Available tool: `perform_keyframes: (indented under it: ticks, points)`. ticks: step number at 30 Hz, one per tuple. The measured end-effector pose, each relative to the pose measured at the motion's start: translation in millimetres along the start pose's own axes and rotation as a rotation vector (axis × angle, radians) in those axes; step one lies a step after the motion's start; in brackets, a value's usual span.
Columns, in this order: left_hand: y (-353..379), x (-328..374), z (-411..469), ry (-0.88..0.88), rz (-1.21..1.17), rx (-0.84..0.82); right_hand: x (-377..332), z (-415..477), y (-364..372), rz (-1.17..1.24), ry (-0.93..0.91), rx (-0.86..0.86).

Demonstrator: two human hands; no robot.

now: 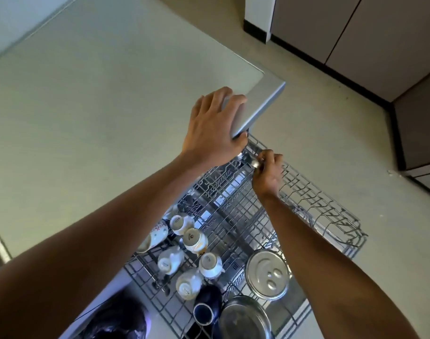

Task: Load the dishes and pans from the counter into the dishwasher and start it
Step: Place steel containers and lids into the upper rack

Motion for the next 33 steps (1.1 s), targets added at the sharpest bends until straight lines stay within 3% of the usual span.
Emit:
perform_keyframes:
  ticks: [20,33]
  points:
    - [0,2,0,0.005,0.017,-0.001,12,-23,39,-0.228,-0.166,-0.117]
    - [1,3,-1,0.025,0.006,0.018,47,-19,36,-0.377,-0.059,-0.211]
Point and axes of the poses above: each hand's wrist, its own z-axis towards the middle knuckle, its own y-axis out of the palm, x = y × z, the point moved 10 cm from there along z, towards the middle knuckle, and after that the axes turned 12 degrees about x, right-handed, at the moved point
